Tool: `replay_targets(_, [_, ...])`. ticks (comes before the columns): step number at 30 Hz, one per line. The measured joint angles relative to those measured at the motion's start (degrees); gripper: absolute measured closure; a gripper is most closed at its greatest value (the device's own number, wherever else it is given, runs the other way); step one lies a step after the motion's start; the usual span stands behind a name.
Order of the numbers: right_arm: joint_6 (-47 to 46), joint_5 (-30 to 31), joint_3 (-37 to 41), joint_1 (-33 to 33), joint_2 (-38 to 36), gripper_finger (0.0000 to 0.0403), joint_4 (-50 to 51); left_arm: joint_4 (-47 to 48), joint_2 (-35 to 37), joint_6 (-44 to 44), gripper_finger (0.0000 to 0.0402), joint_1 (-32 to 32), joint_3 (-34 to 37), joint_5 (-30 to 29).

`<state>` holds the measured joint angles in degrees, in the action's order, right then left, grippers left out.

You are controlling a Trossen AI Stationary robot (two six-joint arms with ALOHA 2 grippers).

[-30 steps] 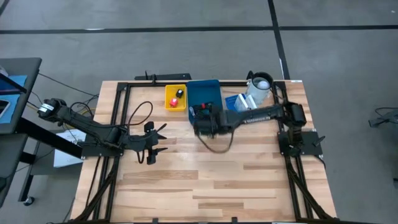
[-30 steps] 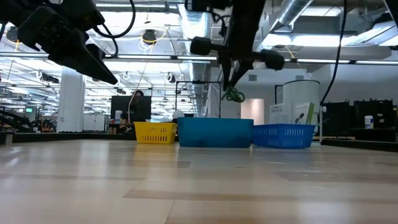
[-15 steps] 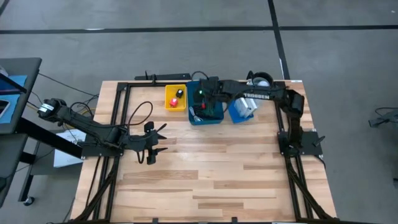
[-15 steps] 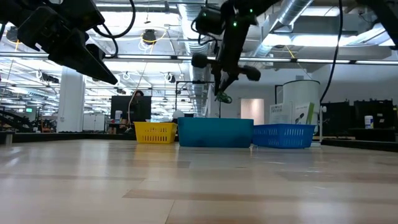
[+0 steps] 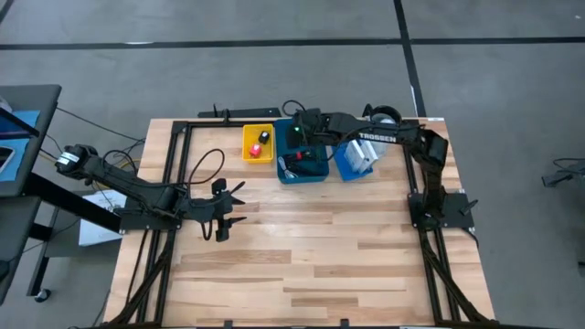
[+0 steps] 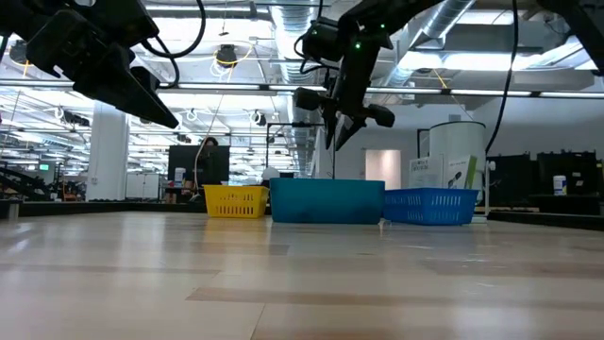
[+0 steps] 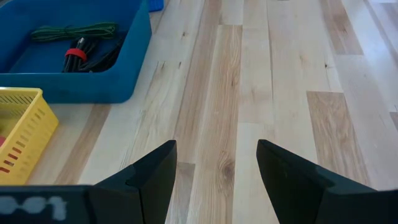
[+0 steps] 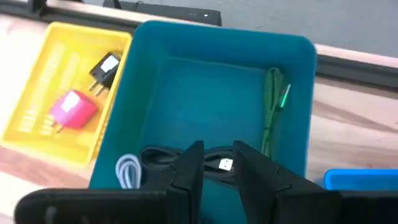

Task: Pick and place items into bin
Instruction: Return to Home Position

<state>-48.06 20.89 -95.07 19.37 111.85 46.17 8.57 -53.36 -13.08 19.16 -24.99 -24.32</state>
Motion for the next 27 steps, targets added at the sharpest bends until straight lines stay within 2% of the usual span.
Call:
replay_targets(4, [1.44, -0.98, 0.00, -1.68, 0.00, 0.0322, 0.09, -0.01, 0.00, 0.00, 0.0189, 0.00, 0.00, 0.00])
replay_targets(6, [4.37, -4.27, 0.00, -2.80, 0.00, 0.0322, 0.53, -0.01, 0.00, 0.00, 0.0189, 0.00, 0.00, 0.00])
replay_targets(10, [13.90, -11.12, 0.00, -5.22, 0.00, 0.0322, 1.28, -0.01, 0.00, 0.00, 0.0189, 0.00, 0.00, 0.00])
replay_targets(13, [26.45, -14.89, 0.02, -7.31, 0.00, 0.0322, 1.17, 0.01, 0.00, 0.00, 0.0189, 0.00, 0.00, 0.00])
replay_targets(17, [38.16, -16.67, 0.02, -8.07, 0.00, 0.0321, -7.00, 0.02, 0.00, 0.00, 0.0189, 0.00, 0.00, 0.00])
replay_targets(20, [44.99, -22.79, 0.02, -5.69, 0.00, 0.0321, -15.17, 0.74, 0.77, 0.00, 0.0189, 0.28, 0.02, -0.01])
replay_targets(24, [48.53, -30.85, 0.02, -1.51, 0.00, 0.0321, -23.42, 4.45, 6.04, 0.00, 0.0189, -0.01, 0.06, 1.14])
replay_targets(27, [48.57, -33.27, 0.73, 1.02, -0.02, 0.0321, -26.20, 8.02, 10.23, -0.02, 0.0189, -0.82, 0.10, 1.29])
